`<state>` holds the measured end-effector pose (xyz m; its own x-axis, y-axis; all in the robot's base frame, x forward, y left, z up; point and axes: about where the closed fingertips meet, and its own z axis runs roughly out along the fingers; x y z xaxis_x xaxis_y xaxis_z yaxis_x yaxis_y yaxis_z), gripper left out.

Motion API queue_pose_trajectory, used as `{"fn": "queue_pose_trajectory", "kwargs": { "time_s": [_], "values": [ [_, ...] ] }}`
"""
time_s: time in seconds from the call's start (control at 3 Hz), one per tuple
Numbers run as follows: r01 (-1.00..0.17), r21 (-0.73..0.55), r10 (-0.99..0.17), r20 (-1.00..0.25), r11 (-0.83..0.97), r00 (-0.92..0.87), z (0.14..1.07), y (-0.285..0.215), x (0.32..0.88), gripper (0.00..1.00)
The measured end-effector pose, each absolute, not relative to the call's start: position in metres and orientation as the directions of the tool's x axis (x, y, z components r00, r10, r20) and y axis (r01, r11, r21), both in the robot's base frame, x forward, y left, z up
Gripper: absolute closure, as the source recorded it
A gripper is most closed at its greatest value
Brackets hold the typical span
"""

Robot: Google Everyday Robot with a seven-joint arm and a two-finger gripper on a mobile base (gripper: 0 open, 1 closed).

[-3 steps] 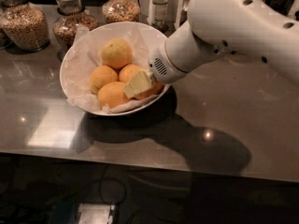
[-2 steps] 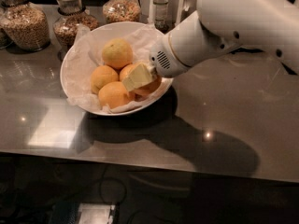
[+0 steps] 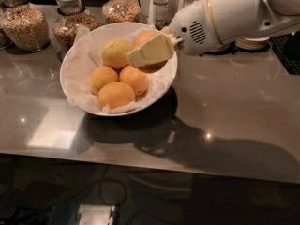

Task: Pick orange from white bowl

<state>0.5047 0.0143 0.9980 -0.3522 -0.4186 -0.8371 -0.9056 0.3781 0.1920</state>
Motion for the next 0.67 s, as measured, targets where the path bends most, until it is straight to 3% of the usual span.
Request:
{"fn": "queue_pose_trajectory", "kwargs": {
  "time_s": [0.33,0.67],
  "values": [
    [-0.959,0.214,-0.355,-0.896,0.183,-0.268,1.023,0.001,0.472,1.00],
    [-0.988,0.145,-0.293,-0.944,0.048,-0.153,1.037,-0.018,0.428,1.00]
  ]
}}
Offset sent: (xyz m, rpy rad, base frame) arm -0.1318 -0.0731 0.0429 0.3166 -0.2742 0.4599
